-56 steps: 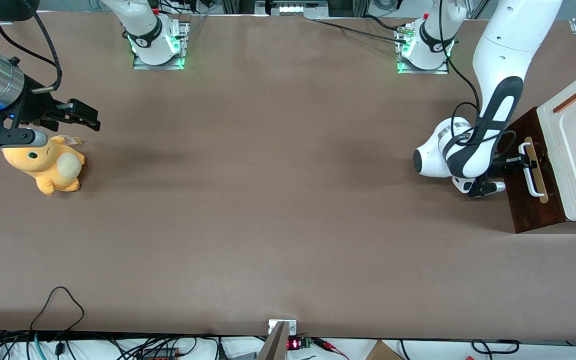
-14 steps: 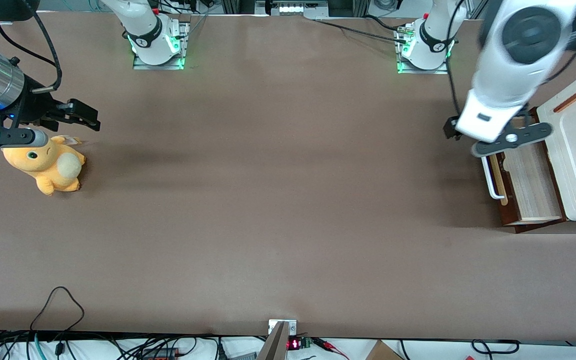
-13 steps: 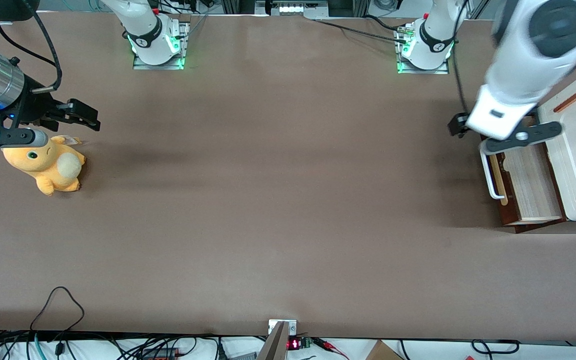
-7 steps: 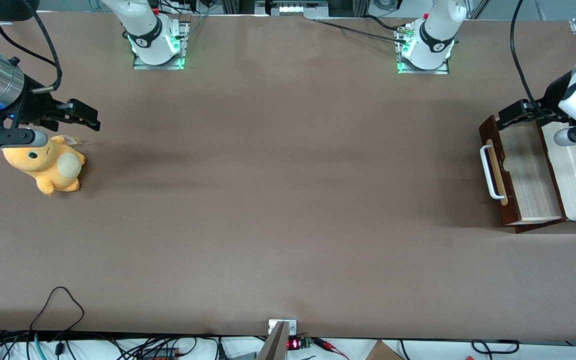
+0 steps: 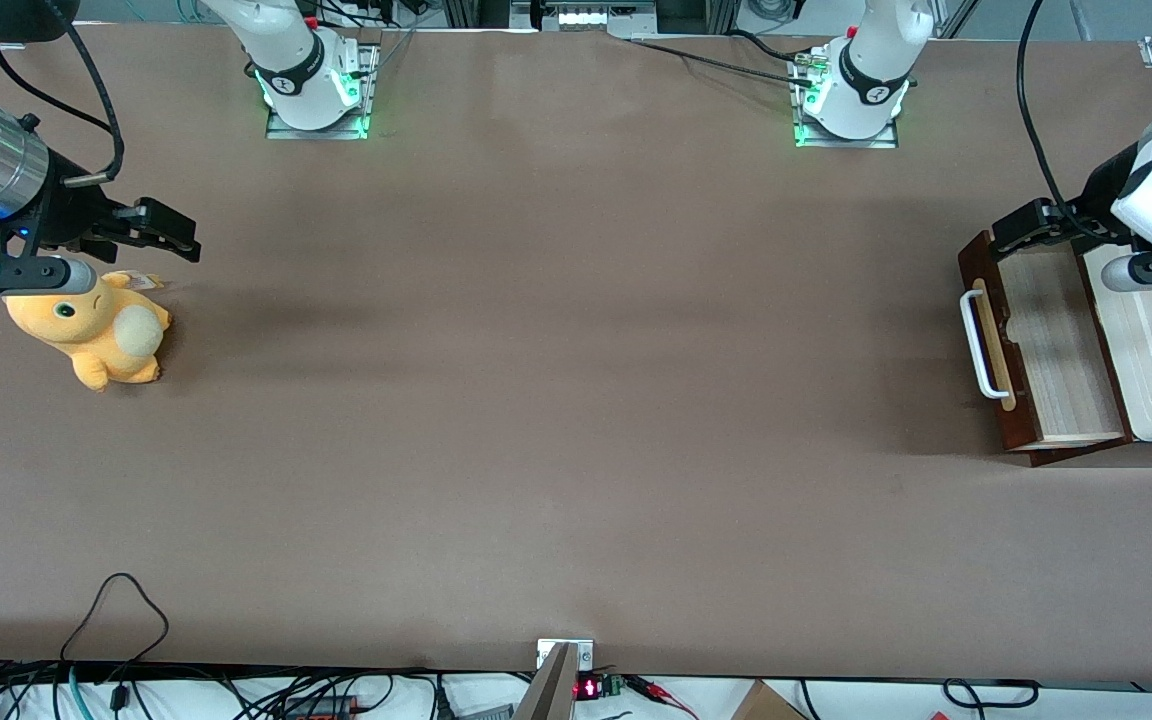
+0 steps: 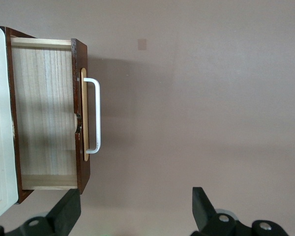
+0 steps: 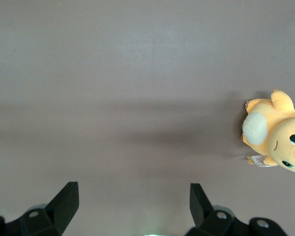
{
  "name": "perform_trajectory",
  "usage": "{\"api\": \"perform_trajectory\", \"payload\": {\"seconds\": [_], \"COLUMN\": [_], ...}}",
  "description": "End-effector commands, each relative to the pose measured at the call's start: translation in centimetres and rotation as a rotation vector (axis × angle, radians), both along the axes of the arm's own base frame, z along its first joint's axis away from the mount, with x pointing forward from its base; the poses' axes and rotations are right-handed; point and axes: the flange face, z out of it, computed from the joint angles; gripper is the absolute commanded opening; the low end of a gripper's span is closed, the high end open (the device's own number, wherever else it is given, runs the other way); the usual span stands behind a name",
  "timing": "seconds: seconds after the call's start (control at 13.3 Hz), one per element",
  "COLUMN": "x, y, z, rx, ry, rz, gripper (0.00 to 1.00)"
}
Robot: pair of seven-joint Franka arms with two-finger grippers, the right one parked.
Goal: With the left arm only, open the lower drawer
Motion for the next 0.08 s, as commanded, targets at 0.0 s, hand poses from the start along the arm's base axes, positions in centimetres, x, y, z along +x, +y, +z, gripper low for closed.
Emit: {"api": "perform_trajectory", "payload": {"seconds": [0.0], "x": [0.03], "y": [-0.33], "z": [0.55], "rx": [-0.001], "ry": [-0.013], "rz": [-0.027], "gripper": [1.00]}}
